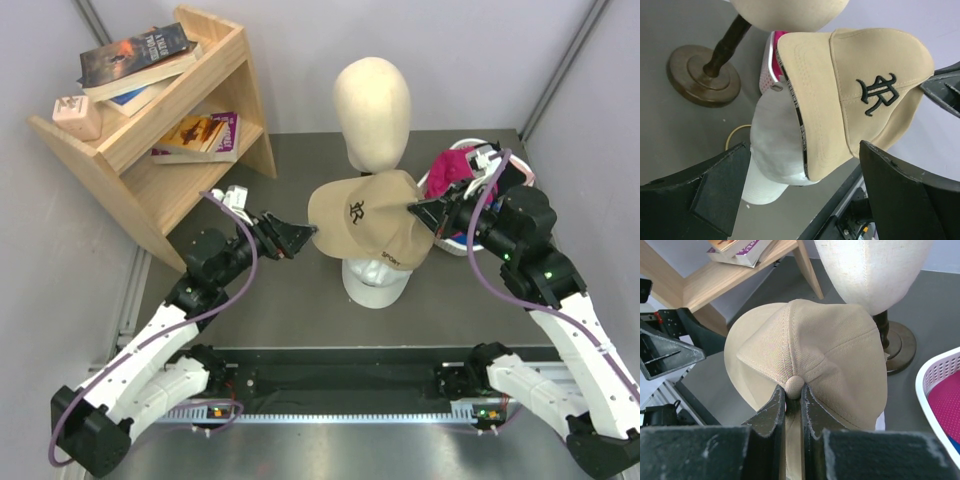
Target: Stack the hats
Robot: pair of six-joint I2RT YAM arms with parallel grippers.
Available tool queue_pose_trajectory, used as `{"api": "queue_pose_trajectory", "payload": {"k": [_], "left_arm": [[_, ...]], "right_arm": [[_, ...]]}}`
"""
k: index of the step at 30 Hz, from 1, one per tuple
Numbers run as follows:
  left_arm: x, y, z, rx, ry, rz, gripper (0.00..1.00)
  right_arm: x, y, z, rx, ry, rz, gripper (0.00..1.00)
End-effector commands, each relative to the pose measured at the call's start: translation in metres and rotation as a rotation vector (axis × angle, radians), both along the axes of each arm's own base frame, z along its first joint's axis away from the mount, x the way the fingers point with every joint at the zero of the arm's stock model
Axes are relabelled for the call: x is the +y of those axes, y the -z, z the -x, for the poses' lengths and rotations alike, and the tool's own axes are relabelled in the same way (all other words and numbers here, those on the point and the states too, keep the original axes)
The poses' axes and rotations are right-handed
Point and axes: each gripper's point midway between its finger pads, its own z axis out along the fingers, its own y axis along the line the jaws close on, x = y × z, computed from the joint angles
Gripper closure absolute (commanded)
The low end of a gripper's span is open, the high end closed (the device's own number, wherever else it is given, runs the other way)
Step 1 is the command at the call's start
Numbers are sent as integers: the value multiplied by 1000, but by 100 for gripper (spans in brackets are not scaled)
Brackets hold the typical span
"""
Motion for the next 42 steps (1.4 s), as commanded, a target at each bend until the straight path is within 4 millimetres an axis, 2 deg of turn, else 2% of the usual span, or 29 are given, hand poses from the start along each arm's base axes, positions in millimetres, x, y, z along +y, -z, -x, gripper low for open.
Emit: {"api": "queue_pose_trajectory", "payload": {"k": [1, 3, 8, 12, 13, 15, 16, 18, 19, 24, 26, 27, 29, 30, 31, 33, 38, 42], "left_arm": [[-12, -29, 2, -93, 68, 89, 9], [-17, -31, 0, -97, 84, 106, 18], [-24, -24, -10, -88, 91, 109, 27], [-27, -19, -14, -78, 90, 119, 40], [-26, -18, -16, -74, 83, 117, 49], [-23, -13, -20, -66, 54, 111, 58], [-22, -9, -21, -51, 44, 102, 68], [-18, -3, -24, -35, 9, 95, 76], [-16, 3, -25, -24, -3, 88, 85], [-10, 19, -27, 21, -42, 77, 98], [-8, 24, -28, 34, -58, 68, 100], [-6, 32, -28, 59, -68, 52, 100], [-1, 40, -29, 81, -98, 41, 100], [1, 45, -29, 97, -110, 32, 100], [3, 53, -27, 110, -115, 25, 100], [8, 55, -26, 112, -135, 31, 100], [16, 73, -23, 157, -176, 19, 100], [11, 89, -20, 194, -146, 18, 100]], "right_arm": [[5, -21, 1, -72, -18, -29, 100], [7, -20, 0, -67, -21, -26, 100], [9, -19, -1, -64, -29, -19, 100], [12, -15, -2, -50, -34, -7, 100], [13, -14, -1, -50, -37, -5, 100], [14, -11, -4, -43, -32, 1, 100], [15, -10, -4, -41, -33, 2, 100], [15, -5, -5, -31, -24, 8, 100], [16, -3, -5, -27, -27, 10, 100], [20, 5, -7, -10, -25, 22, 99], [21, 7, -6, -8, -29, 22, 91], [20, 7, -6, -7, -23, 23, 80], [19, 8, -5, -6, -15, 20, 65], [17, 8, -7, -6, 0, 21, 52], [14, 8, -8, -6, 15, 19, 46], [10, 10, -9, -4, 44, 21, 33], [8, 18, -13, 8, 66, 24, 26], [6, 27, -19, 24, 92, 35, 22]]}}
